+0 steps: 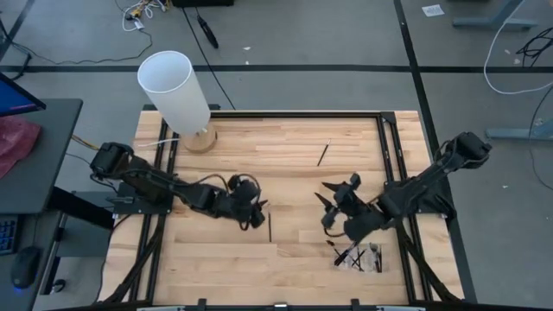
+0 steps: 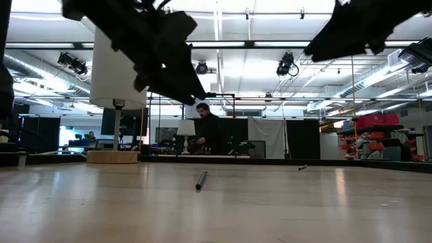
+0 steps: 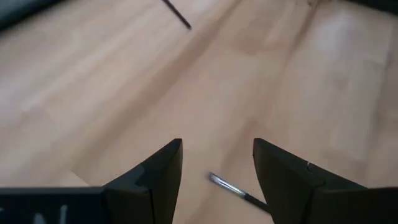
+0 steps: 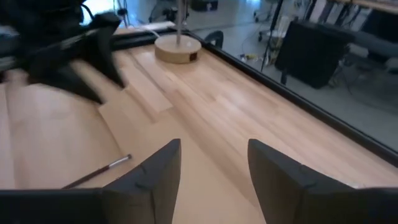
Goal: Pick & Place Makeup Supplies
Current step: Put the silver makeup brush into the transparent organizer
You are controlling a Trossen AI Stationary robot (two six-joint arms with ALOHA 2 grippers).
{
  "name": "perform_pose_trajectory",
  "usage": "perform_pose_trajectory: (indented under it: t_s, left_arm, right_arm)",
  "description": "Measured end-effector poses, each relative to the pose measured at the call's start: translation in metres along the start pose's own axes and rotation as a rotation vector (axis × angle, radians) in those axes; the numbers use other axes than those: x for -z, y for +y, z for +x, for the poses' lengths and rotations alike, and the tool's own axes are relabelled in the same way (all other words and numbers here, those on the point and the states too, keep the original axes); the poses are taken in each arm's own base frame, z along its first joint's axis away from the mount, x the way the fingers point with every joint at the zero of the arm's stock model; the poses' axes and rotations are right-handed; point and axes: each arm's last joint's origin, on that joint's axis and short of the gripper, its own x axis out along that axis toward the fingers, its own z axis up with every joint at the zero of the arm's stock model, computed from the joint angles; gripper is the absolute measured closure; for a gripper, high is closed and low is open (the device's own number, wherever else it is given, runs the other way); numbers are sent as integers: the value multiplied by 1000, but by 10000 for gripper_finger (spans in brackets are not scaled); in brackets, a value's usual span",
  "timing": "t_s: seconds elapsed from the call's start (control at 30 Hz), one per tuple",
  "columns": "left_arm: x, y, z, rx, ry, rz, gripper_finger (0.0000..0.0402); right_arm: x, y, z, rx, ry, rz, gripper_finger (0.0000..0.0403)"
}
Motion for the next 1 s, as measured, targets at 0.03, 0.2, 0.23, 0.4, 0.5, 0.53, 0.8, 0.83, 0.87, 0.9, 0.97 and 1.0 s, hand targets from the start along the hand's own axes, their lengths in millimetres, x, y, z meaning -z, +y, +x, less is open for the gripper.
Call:
perform_pose_trajectory:
  t_s: [0.03,0.2,0.23,0.4,0.5,0.53,0.8,0.83,0.87,0.9,0.97,1.0]
  left_arm:
    - [4,-4,-1,9,9,-27,202]
    - [27,-20,-5,26,52,-144,203]
    - [30,-22,-5,27,59,-171,203]
    - [46,-30,-5,9,79,-287,203]
    - [57,-34,-3,-21,63,-330,203]
    - [60,-35,-2,-31,58,-343,203]
    - [88,-48,5,-76,-44,-431,203]
    - [90,-49,6,-77,-68,-436,203]
    - [91,-52,8,-74,-87,-441,203]
    - [92,-55,11,-79,-96,-431,203]
    - [92,-61,20,-93,-94,-396,203]
    - [92,-65,25,-103,-93,-375,203]
  right_arm:
    - [4,-1,5,-1,-17,-5,216]
    - [18,-6,23,-49,-97,-33,216]
    - [19,-7,24,-66,-115,-38,216]
    - [23,-9,26,-188,-176,-43,216]
    - [24,-8,26,-255,-190,-26,216]
    - [24,-8,25,-275,-189,-23,216]
    - [24,-2,23,-469,-160,-14,216]
    - [24,-2,23,-489,-157,-10,216]
    - [24,-2,22,-504,-155,-3,216]
    - [24,-1,22,-513,-153,5,216]
    - [23,-1,22,-522,-153,16,216]
    - [23,-1,22,-525,-153,16,216]
